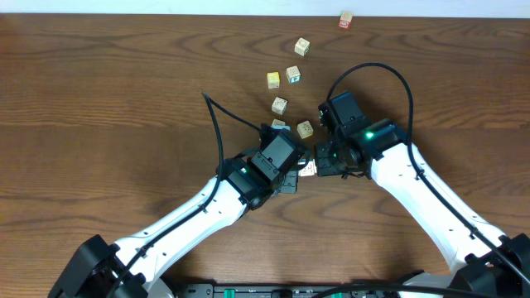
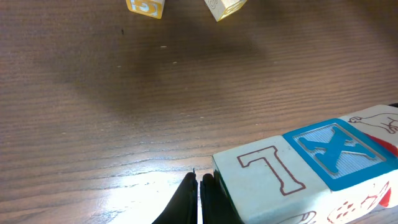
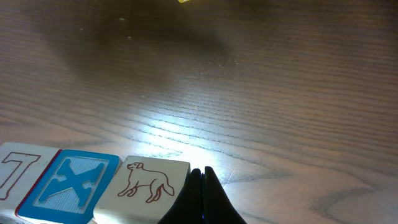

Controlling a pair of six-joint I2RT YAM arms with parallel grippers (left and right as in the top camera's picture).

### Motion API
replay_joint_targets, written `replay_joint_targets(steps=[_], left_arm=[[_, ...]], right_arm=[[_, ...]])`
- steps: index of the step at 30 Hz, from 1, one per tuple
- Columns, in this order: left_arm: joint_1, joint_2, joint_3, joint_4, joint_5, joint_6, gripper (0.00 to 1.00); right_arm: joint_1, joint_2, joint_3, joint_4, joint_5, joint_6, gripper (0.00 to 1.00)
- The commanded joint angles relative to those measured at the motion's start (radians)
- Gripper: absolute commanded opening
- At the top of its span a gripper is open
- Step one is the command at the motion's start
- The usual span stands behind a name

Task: Lift 3 blocks

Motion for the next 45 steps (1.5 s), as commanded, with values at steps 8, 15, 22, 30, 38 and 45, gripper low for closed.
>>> replay_joint_targets(steps=[8, 15, 22, 30, 38, 45], left_arm=[[-0.042, -0.009, 0.071, 0.089, 0.182, -0.056, 0.07], [-0.042, -0.007, 0.071, 0.095, 0.183, -0.064, 0.07], [-0.042, 0.03, 0.071, 0.106, 0.21, -0.064, 0.07], [-0.042, 0.064, 0.071, 0.141, 0.239, -0.063, 0.07], [-0.042, 0.064, 0.071, 0.14, 0.239, -0.063, 0.07], [-0.042, 0.068, 0.071, 0.14, 0.219, -0.063, 0.07]], right_arm=[[0.027, 0.015, 0.014, 0.032, -0.317, 0.013, 0.01], [0.026, 0.015, 0.014, 0.032, -0.329, 0.013, 0.01], [0.028, 0.016, 0.014, 0.034, -0.332, 0.013, 0.01], [0.028, 0.017, 0.014, 0.034, -0.33, 0.013, 0.01], [0.029, 0.057, 0.014, 0.041, -0.328, 0.014, 0.01], [0.027, 0.08, 0.014, 0.053, -0.328, 0.013, 0.01]])
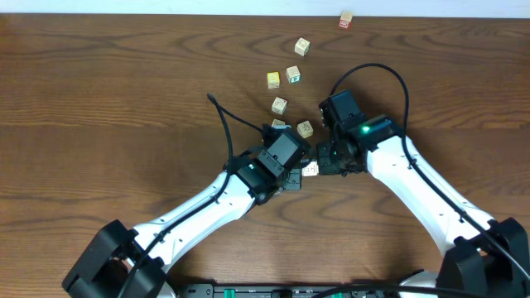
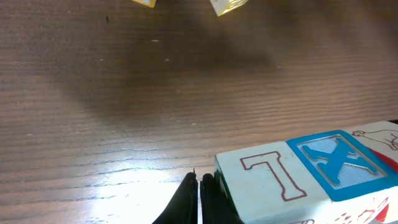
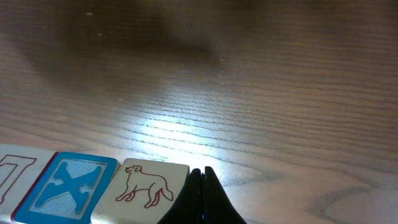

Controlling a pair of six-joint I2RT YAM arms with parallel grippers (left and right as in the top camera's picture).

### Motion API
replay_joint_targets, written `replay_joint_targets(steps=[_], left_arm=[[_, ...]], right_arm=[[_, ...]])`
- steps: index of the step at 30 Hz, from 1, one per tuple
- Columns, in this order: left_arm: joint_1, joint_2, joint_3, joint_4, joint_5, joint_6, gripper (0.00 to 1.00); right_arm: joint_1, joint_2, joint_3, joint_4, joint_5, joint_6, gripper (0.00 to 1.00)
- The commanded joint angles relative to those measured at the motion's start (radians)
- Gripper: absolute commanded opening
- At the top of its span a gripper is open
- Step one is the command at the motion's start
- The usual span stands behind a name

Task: Lift 3 blocks

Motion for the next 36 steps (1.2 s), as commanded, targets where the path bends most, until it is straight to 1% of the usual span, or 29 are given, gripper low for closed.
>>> replay_joint_targets(steps=[1, 14, 24, 36], left_arm=[[-0.047, -0.007, 0.071, 0.077, 0.185, 0.01, 0.07], [-0.047, 0.04, 0.071, 0.078, 0.185, -0.004, 0.07], [-0.047, 0.053, 0.07, 0.076, 0.186, -0.01, 0.08], [-0.047, 0.061, 0.069, 0.077, 0.185, -0.029, 0.07]], right_arm=[[0.054, 0.018, 0.016, 0.053, -0.334, 0.009, 0.01], [0.036, 0.027, -0.013, 0.074, -0.327, 0.01, 0.01], [0.029, 0.027, -0.072, 0.116, -0.328, 0.021, 0.01], [0.026, 0.027, -0.076, 0.118, -0.327, 0.024, 0.01]])
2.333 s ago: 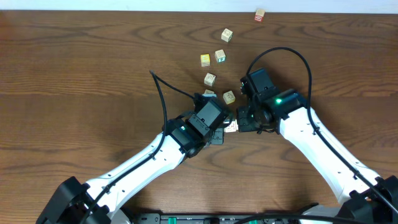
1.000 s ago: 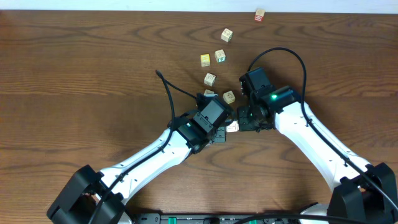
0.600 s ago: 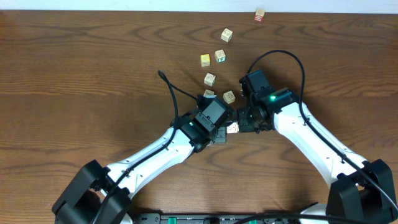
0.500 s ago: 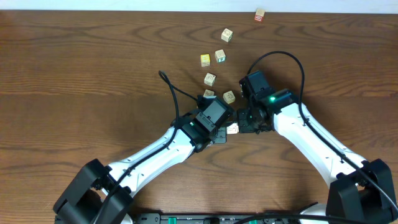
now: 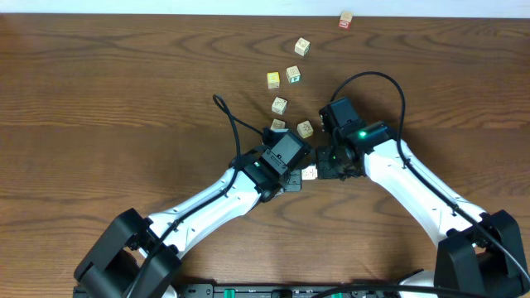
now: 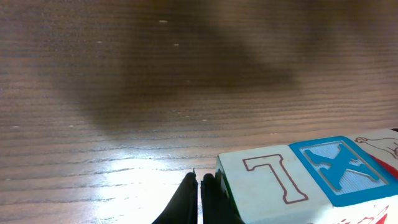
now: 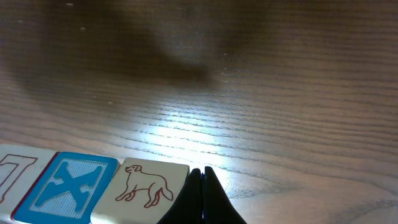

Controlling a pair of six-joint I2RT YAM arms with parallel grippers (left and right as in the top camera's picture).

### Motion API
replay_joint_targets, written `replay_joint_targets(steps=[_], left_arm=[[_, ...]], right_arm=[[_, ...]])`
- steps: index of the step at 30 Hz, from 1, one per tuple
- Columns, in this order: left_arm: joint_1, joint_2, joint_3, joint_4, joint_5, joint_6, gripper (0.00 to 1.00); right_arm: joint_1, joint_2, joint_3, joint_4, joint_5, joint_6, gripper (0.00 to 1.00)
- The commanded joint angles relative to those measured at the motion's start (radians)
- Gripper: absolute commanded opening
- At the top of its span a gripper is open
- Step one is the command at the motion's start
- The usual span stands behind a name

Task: Lift 3 blocks

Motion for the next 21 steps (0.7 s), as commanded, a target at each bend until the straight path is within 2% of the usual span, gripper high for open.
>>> replay_joint_targets(steps=[1, 21], left_arm=[[-0.05, -0.001, 0.069, 0.073, 0.177, -0.002, 0.07], [-0.051, 0.0, 0.037, 0.099, 0.172, -0.008, 0.07]], right_arm=[[0.036, 0.01, 0.003, 0.029, -0.301, 0.005, 0.01], [0.027, 0.038, -0.055, 0.1, -0.319, 0.006, 0.01]])
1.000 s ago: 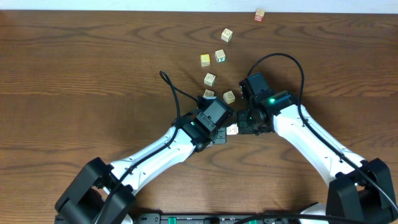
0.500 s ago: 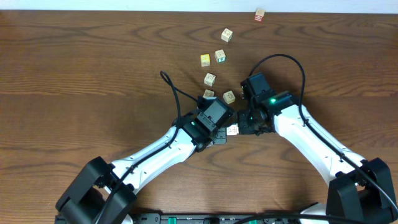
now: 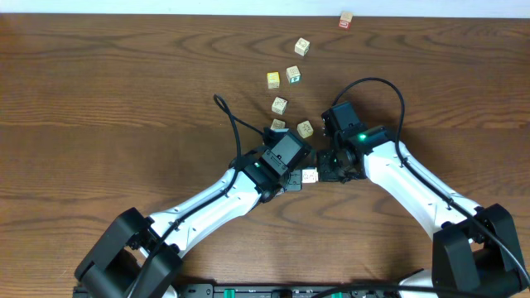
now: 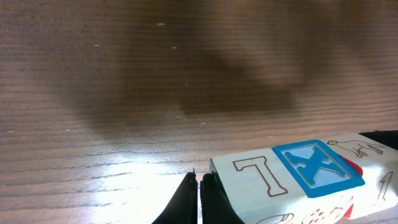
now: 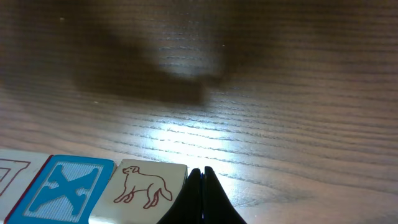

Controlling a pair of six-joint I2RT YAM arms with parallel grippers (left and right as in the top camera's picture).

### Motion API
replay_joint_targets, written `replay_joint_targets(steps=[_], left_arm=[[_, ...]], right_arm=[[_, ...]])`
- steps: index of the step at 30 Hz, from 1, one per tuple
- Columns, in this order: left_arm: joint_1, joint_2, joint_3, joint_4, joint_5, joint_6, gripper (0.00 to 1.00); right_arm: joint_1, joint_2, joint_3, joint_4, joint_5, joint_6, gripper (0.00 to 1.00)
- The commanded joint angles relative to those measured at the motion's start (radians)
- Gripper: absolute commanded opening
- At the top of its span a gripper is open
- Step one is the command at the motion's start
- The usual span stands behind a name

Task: Lift 3 blocks

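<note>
Three blocks in a row, a red "7" block (image 4: 252, 180), a blue "X" block (image 4: 317, 165) and a dog block (image 5: 146, 186), hang above the wood table, their shadow on the boards below. My left gripper (image 4: 199, 180) is shut, its fingers pressed together against the "7" end. My right gripper (image 5: 200, 177) is shut too and presses the dog end. In the overhead view the row (image 3: 310, 175) shows as a small pale piece between the two wrists.
Several loose blocks lie beyond the arms: one (image 3: 305, 128) close to the right wrist, others (image 3: 280, 105), (image 3: 273, 79), (image 3: 293, 74), (image 3: 302, 46), and a red one (image 3: 345, 19) by the far edge. The left arm's cable (image 3: 228, 116) loops over the table.
The row of three blocks is still squeezed between both shut grippers. In the wrist views the shadow on the table lies farther from the blocks, and the row looks smaller in the left wrist view.
At the oldest moment the three blocks were pinched end to end between the shut grippers, with two loose blocks at the top of the left wrist view. Those slid out of view, the shadow drew away, and the wrists shifted slightly toward the loose blocks.
</note>
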Motion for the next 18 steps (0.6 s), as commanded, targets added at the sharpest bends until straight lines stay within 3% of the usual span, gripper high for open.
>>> replay_joint_targets(steps=[1, 18], left_arm=[[-0.051, -0.003, 0.044, 0.077, 0.174, -0.01, 0.07], [-0.074, 0.095, 0.043, 0.106, 0.208, -0.01, 0.07]], right_arm=[[0.045, 0.018, 0.0, 0.046, -0.291, 0.01, 0.01], [0.045, 0.022, 0.0, 0.053, -0.28, 0.008, 0.01]])
